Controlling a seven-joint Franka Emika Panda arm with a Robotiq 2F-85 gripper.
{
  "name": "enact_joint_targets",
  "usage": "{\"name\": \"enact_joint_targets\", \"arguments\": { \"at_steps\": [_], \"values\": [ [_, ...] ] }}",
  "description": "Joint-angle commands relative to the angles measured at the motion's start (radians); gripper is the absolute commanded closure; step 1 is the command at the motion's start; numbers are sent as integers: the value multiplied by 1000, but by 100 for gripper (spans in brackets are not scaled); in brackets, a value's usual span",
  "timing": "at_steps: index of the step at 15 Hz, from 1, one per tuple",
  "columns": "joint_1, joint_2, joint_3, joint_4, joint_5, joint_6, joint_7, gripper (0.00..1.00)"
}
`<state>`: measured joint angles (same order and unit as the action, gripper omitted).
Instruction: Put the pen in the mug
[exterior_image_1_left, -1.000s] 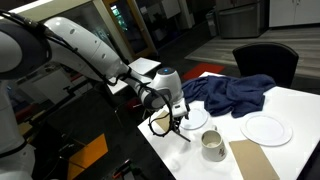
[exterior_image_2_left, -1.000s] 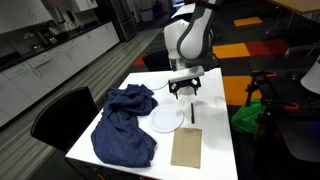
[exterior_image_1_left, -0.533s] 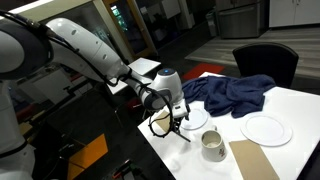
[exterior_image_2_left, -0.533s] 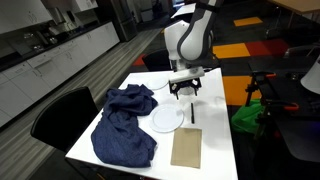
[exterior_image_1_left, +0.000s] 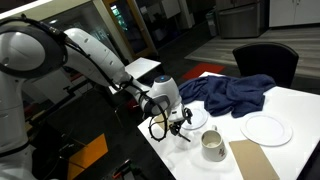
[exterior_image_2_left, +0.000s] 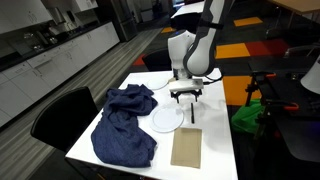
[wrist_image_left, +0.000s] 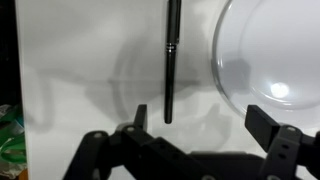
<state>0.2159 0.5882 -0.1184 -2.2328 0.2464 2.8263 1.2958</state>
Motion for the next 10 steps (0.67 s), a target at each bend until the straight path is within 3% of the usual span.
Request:
{"name": "enact_joint_targets", "arguments": {
  "at_steps": [1, 4, 10],
  "values": [
    [49, 17, -41, -25, -7, 63, 85, 7],
    [44, 36, -44, -22, -1, 68, 107, 23],
    [37, 50, -29, -25, 1, 66, 101, 28]
  ]
}}
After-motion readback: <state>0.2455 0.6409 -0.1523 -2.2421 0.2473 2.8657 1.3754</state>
